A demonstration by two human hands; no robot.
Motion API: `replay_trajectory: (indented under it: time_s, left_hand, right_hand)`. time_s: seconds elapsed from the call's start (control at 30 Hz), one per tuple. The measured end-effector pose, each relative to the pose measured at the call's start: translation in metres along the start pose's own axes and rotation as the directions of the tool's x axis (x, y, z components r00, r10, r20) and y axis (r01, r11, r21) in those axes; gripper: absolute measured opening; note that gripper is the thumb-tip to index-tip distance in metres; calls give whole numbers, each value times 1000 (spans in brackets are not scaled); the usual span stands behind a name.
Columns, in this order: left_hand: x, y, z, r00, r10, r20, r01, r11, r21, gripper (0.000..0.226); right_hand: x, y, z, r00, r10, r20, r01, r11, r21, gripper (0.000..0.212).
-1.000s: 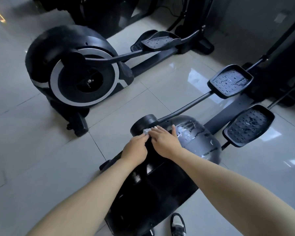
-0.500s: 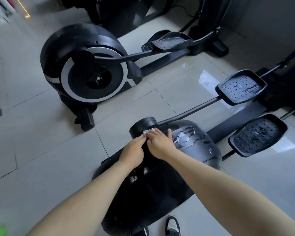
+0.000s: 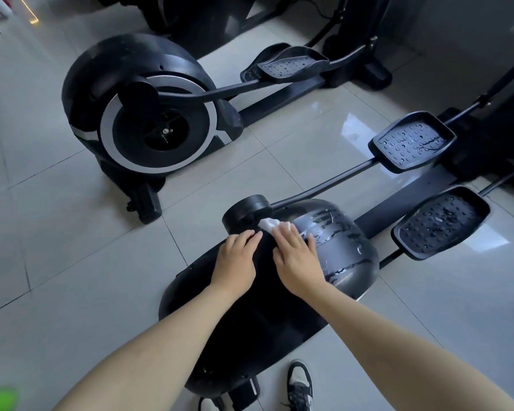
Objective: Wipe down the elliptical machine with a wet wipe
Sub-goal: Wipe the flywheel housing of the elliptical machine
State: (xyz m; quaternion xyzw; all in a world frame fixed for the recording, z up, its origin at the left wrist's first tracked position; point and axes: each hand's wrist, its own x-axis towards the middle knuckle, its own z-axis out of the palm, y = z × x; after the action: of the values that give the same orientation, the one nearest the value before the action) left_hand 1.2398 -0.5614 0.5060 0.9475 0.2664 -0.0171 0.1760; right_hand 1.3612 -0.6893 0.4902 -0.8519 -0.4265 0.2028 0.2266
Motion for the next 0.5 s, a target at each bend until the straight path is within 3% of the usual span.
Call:
replay_trajectory:
  time_s: [0.13,0.27,0.33,0.5]
  left_hand:
    - [-1,12,-7,996,-56,68,54,998,24,71]
    - [-6,16,-11,989,-90,119,93,995,-24,76]
    - [-5,17,-12,986,-92,137,98,995,-35,77]
    - [-5,13,-16,981,-67,183,82,994,-73,72]
  right_hand:
    - [-8,14,-8,999,-19,39,21,999,-46,54]
    - [3,12,-21,971,226,-72,-222,973,59,32]
    - [3,1,-19,960,270,-74,-263,960,94,32]
    - [-23,-20,-3,1000,-2,15,2,1000,-10,63]
